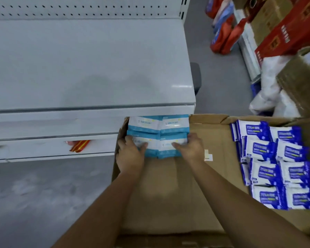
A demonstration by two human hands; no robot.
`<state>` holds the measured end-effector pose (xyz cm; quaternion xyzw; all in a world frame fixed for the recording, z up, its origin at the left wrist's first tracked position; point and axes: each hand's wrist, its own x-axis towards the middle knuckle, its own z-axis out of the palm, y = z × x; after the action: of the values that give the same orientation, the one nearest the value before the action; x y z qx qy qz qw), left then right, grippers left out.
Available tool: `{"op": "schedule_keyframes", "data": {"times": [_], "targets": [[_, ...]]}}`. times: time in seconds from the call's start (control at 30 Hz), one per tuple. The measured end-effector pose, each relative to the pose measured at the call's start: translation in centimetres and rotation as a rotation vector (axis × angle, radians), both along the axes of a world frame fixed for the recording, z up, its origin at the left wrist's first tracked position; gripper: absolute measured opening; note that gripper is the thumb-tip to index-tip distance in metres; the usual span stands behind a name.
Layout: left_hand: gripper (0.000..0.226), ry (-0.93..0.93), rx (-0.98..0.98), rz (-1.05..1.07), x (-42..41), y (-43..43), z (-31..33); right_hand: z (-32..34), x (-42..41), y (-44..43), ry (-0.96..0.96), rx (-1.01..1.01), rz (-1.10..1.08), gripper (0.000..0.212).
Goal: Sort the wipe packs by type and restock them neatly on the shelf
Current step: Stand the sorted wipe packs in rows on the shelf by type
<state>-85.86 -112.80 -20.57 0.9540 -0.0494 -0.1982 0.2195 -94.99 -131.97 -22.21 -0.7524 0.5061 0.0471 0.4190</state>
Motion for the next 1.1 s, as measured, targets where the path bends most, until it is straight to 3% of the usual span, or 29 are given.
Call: {"op": "schedule_keyframes", "data": {"times": [0.2, 0.37, 0.6, 0.83, 0.93, 1.1], "targets": [[0.062, 0.049, -0.019, 0.123, 1.4, -1.0, -1.1, -0.6, -0.6, -1.2, -0.108, 0.138, -0.070, 0.050], [0.056, -0.006, 0.008, 0.084, 0.2, -0.4, -1.7, -0.7, -3.0, -1.3, -0.145, 0.180, -0.164, 0.032], [0.082, 0.084, 0.082, 0.153, -0.4, -2.0, -1.4, 0.7, -4.5, -0.6, -0.198, 0.318, -0.283, 0.029], [0.044, 0.315, -0.299, 0.307, -0.4, -1.8, -0.8, 3.0, -5.8, -0.5, -0.290, 0.393, -0.309, 0.012], [0.029, 0.347, -0.446, 0.293, -1.3, 0.0, 2.1, 5.9, -6.0, 0.4, -0.351, 0.455, -0.294, 0.007], [0.016, 0.391, -0.700, 0.450, -3.0, 6.5, 9.9, 12.7, -4.7, 4.0, -0.481, 0.553, -0.219, 0.017]]}}
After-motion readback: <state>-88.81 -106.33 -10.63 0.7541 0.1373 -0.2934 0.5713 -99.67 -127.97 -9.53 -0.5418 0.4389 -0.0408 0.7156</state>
